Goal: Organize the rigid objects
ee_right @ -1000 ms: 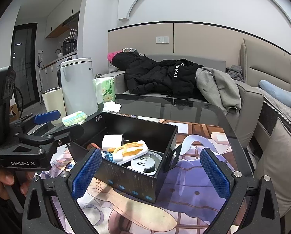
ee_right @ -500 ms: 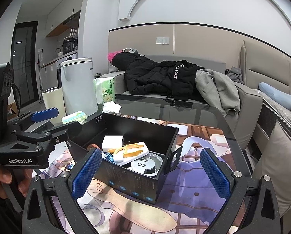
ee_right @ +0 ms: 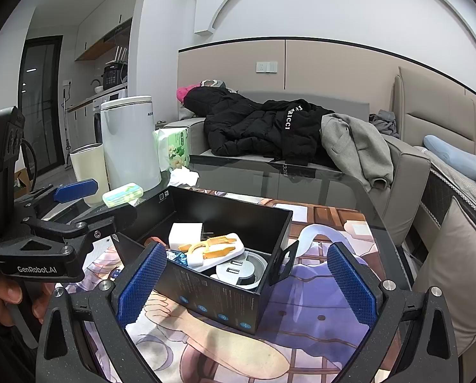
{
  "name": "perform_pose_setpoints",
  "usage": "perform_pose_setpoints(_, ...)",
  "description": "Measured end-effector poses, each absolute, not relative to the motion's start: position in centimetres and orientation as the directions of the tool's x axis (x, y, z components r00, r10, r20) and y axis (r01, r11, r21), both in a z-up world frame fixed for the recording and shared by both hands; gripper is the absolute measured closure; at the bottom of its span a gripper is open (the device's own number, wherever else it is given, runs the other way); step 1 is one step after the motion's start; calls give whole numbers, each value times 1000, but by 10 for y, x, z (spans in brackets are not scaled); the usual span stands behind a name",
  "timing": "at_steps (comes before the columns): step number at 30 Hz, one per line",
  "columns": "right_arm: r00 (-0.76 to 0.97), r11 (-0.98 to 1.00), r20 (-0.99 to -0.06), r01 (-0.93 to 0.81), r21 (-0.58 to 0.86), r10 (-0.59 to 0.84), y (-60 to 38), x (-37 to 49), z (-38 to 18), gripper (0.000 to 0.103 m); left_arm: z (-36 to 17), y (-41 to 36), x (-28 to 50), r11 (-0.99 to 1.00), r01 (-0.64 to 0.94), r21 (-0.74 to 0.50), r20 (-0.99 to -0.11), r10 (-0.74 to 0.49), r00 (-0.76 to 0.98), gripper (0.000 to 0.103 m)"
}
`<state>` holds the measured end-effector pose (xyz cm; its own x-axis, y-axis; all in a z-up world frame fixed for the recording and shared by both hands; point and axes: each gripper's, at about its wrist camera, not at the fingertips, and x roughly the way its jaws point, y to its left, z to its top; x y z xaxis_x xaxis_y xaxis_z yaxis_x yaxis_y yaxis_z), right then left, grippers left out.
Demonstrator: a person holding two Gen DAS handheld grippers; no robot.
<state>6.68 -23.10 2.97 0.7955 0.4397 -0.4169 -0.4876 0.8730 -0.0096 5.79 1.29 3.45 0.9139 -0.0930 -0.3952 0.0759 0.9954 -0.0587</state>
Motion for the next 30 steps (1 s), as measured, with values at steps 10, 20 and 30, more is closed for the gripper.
perform_pose_setpoints(10,795,870,-410,-493,-11,446,-231,63,34,1,41,12,52,993,90,-80,-377,-114,919,0)
perform_pose_setpoints(20,796,869,-407,-495,-8,449,-231,63,35,1,44,18,51,991,79,-111,-363,-114,925,0)
perform_pose_setpoints(30,794,868,-409,-496,-8,449,-232,63,36,1,45,20,49,990,82,-113,-358,-117,926,0)
